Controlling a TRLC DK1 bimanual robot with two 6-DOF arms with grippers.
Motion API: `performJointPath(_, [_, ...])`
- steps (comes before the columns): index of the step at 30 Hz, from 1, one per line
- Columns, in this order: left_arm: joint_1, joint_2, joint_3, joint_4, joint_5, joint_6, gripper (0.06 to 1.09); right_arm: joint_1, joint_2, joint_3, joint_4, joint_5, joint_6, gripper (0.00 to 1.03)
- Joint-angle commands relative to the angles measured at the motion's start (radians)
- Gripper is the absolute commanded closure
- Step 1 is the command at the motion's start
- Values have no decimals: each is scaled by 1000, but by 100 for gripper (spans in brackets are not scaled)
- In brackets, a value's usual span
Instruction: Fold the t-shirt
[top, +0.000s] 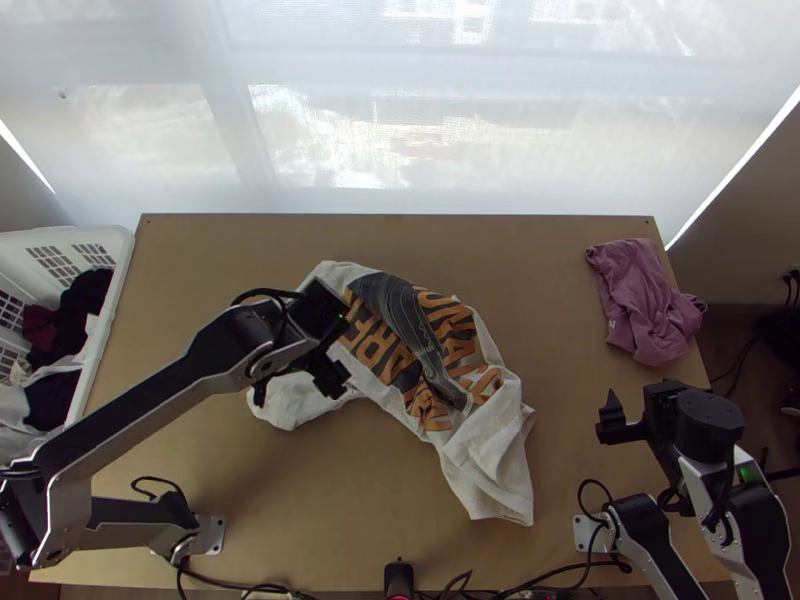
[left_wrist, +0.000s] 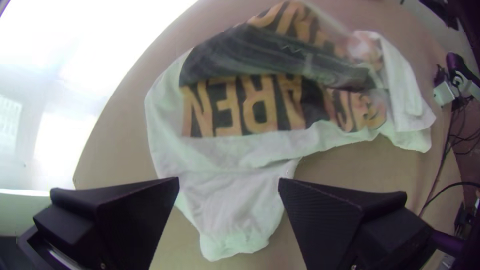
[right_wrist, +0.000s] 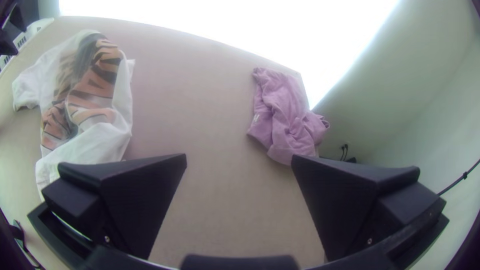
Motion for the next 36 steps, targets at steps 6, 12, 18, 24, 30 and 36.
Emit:
performJointPath(6, [332,-67,-341,22,1,-8,17,15,19,7,9,-2,0,5])
performJointPath(12, [366,-67,-444,19,2,-13,23,22,36,31,9,0,-1,5])
performJointPath(18, [365,-61,-492,39,25,-24,34,36,83,111,6,0,-3,5])
performJointPath(24, [371,-52,-501,88,157,-31,61,56,151,224,-5,0,-3,5])
performJointPath(30, [380,-39,-510,143,257,-36,81,61,183,283,-9,-2,-1,5])
performJointPath(36, [380,-47,-505,168,274,-22,103,62,178,286,-29,-2,-1,5])
